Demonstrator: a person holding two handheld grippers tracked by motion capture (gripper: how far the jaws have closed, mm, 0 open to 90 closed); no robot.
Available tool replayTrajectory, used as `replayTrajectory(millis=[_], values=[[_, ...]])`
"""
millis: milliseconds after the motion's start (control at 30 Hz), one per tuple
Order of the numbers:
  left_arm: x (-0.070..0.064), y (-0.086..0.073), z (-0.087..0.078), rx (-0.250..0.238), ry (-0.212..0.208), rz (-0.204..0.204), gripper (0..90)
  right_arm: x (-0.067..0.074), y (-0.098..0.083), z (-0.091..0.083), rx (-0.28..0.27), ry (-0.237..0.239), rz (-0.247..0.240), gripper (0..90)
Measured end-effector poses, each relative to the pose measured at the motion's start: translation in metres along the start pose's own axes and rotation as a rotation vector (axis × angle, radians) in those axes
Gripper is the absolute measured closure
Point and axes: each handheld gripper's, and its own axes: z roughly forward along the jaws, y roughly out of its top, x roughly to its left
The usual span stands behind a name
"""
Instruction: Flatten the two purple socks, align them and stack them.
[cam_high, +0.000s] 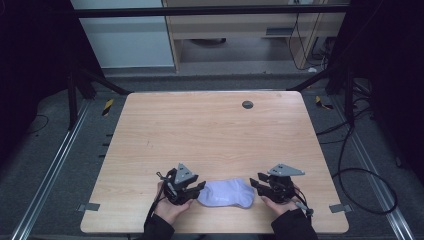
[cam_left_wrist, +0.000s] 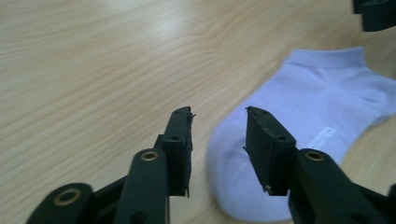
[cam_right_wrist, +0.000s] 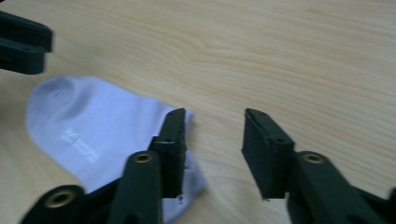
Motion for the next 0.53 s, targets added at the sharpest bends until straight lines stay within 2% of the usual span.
replayTrajectory(millis=[167,333,367,533], values=[[0.017,-0.005,-0.005,-0.015,0.027,-0.027,47.7,-0.016,-0.002,-0.006,-0.023,-0.043,0.04,45.2],[0.04,-0.013,-0.015,-0.019,0.071,-0.058,39.5,-0.034,-0.005,-0.011,-0.044,-0.098,0.061,34.9],[0.049,-0.016,-0.02,-0.026,0.083,-0.071,36.6,-0.041,-0.007,-0.013,-0.045,-0.112,0.064,31.7],[0.066,-0.023,-0.03,-0.041,0.112,-0.094,33.1,-0.055,-0.011,-0.017,-0.047,-0.143,0.088,26.7]])
